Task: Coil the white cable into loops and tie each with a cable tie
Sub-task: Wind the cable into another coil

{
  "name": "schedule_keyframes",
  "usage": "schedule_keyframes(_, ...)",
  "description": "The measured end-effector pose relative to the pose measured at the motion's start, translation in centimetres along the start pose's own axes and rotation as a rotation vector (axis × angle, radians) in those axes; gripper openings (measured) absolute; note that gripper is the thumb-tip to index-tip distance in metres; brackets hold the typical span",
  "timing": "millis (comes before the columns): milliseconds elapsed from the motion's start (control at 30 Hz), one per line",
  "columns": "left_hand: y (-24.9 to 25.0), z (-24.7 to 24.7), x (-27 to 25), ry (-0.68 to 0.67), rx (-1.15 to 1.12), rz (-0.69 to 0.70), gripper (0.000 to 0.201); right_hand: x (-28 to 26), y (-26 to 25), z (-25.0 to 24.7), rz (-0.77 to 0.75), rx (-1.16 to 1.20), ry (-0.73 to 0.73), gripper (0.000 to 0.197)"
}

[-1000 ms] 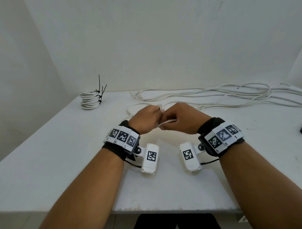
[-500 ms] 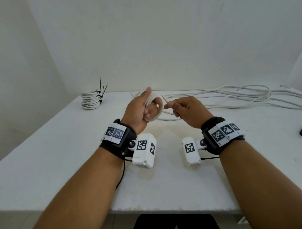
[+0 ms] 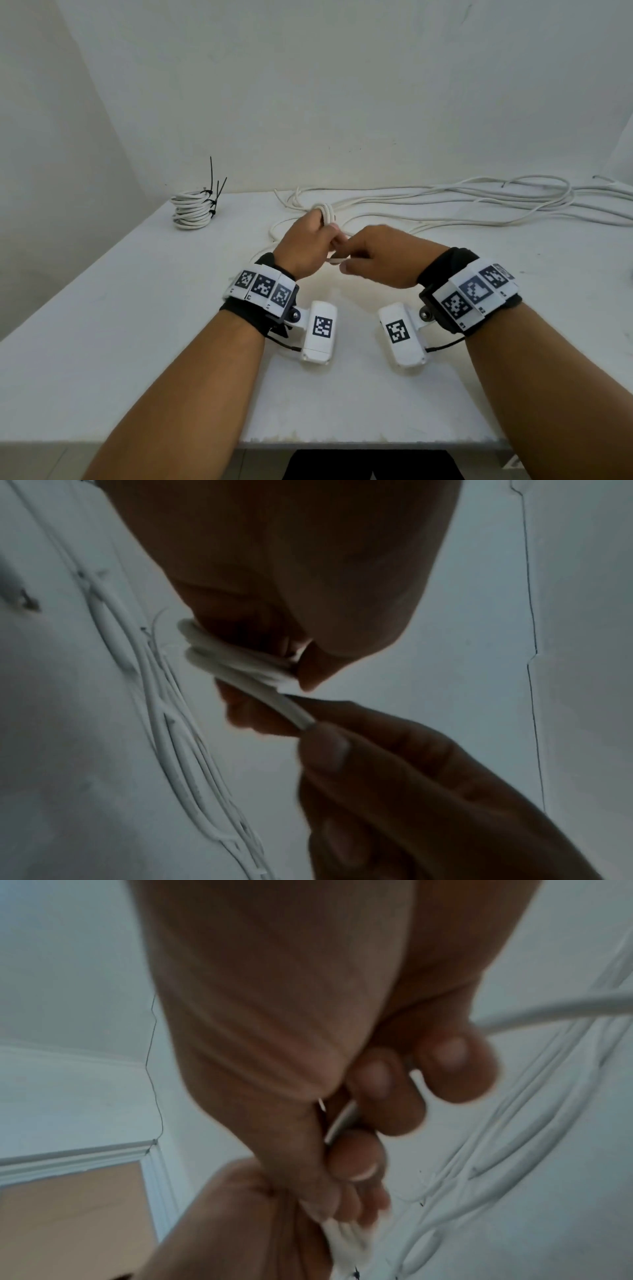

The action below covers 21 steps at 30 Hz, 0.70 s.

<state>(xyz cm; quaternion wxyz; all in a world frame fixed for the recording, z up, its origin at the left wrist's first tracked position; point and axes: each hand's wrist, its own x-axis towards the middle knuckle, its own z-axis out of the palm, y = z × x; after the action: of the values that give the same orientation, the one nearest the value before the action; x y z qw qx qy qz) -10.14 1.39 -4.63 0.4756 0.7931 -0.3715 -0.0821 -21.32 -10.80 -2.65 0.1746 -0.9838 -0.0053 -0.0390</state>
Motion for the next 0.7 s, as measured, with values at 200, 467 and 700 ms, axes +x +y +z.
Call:
schedule_keyframes(200,1.0,-0.9,-1.1,-0.240,-0.066,-0.011,0.051,-0.1,1.8,-1.0,-0.049,0.416,0.384,0.010)
schedule_keyframes(467,1.0,-1.5,-0.9,-0.186,-0.641,0.068,0.029,0.2,3.5,-1.2,-0.075,0.672,0.694,0.006)
schedule_keyframes(700,1.4,-0.3,-0.8,-0.076,-0.921,0.005,0.038,1.5,2.1,0.9,0.004,0.640,0.710,0.012)
